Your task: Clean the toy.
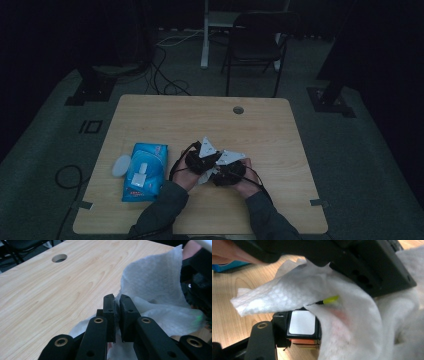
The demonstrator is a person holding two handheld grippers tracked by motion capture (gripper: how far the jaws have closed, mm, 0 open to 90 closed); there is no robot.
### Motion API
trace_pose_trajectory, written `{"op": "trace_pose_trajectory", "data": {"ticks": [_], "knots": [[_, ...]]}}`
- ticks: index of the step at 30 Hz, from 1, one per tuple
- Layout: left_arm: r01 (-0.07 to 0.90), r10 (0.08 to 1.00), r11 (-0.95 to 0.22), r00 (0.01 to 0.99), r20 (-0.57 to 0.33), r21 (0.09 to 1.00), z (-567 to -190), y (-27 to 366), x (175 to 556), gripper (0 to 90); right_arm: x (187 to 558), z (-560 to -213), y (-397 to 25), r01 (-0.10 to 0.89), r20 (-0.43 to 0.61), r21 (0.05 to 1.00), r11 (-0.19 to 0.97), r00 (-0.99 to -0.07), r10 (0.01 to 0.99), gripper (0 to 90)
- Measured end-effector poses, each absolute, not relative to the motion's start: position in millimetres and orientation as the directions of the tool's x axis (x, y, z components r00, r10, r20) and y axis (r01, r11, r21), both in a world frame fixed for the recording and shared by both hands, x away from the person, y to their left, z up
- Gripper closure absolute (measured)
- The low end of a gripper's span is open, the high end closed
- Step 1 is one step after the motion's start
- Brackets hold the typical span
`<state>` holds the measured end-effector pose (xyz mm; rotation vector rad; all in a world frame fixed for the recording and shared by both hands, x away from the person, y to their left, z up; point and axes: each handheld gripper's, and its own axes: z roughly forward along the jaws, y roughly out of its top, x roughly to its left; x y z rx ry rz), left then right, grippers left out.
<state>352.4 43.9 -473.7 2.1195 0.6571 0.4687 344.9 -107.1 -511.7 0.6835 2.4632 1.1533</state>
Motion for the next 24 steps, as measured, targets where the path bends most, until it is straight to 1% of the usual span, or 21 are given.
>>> {"op": "trace_pose_trajectory", "data": {"ticks": [5, 11, 17, 24], "knots": [[0.269, 0.574, -0.529, 0.812, 0.105, 0.805, -473.0, 42.3, 347.7, 85.9, 343.9, -512.5, -105.7, 0.278, -0.095, 0.781, 0.559, -0.832, 0.546, 33.8], [0.260, 0.557, -0.529, 0.824, 0.100, 0.808, -472.2, 43.0, 342.4, 85.9, 344.3, -511.2, -106.9, 0.282, -0.092, 0.784, 0.554, -0.829, 0.552, 33.8], [0.268, 0.545, -0.503, 0.836, 0.061, 0.821, -473.9, 46.0, 336.2, 85.9, 345.9, -509.7, -110.5, 0.285, -0.094, 0.787, 0.547, -0.821, 0.564, 33.8], [0.253, 0.517, -0.523, 0.853, 0.067, 0.814, -474.2, 49.1, 327.0, 85.9, 346.5, -510.3, -110.9, 0.284, -0.100, 0.785, 0.550, -0.819, 0.565, 33.8]]}}
